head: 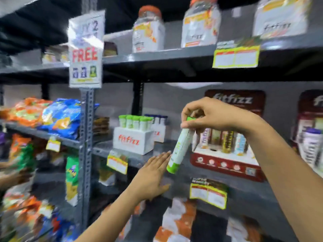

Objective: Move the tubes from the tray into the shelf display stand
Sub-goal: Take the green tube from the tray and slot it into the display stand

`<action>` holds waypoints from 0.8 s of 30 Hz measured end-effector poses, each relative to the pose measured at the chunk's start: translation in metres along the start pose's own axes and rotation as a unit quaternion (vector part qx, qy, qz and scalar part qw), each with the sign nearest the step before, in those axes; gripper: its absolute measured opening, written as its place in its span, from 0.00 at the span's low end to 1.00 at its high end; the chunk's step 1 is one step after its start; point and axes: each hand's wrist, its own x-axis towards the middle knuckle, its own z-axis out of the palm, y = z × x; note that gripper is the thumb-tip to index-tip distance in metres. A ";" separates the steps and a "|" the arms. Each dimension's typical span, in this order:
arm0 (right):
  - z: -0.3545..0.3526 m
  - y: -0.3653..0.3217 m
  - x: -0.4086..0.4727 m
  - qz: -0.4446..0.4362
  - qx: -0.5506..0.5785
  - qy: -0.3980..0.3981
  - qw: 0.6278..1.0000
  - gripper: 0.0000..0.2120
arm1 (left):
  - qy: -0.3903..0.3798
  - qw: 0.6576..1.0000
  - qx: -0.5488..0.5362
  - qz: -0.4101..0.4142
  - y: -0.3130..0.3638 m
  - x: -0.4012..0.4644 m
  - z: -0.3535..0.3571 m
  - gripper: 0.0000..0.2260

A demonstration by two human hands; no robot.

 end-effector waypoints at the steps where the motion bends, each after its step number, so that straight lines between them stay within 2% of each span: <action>1: -0.012 0.004 0.003 0.011 -0.023 0.013 1.000 0.06 | -0.017 1.000 0.017 0.006 0.001 0.015 0.006 0.42; 4: -0.042 0.017 0.014 0.055 -0.095 0.011 0.994 0.06 | -0.067 0.995 0.071 0.000 -0.001 0.046 0.022 0.47; 7: -0.066 0.033 0.019 0.108 -0.155 -0.023 0.982 0.09 | -0.091 0.994 0.064 -0.011 -0.006 0.053 0.035 0.40; 13: -0.083 0.056 0.029 0.155 -0.236 -0.055 0.958 0.12 | -0.032 0.999 0.012 -0.036 -0.010 0.044 0.045 0.35; 16: -0.079 0.070 0.038 0.184 -0.268 -0.063 0.943 0.16 | -0.027 0.999 0.012 -0.042 -0.007 0.043 0.042 0.34; 24: -0.065 0.103 0.055 0.207 -0.273 -0.083 0.936 0.15 | -0.026 0.998 0.016 -0.047 -0.003 0.042 0.040 0.34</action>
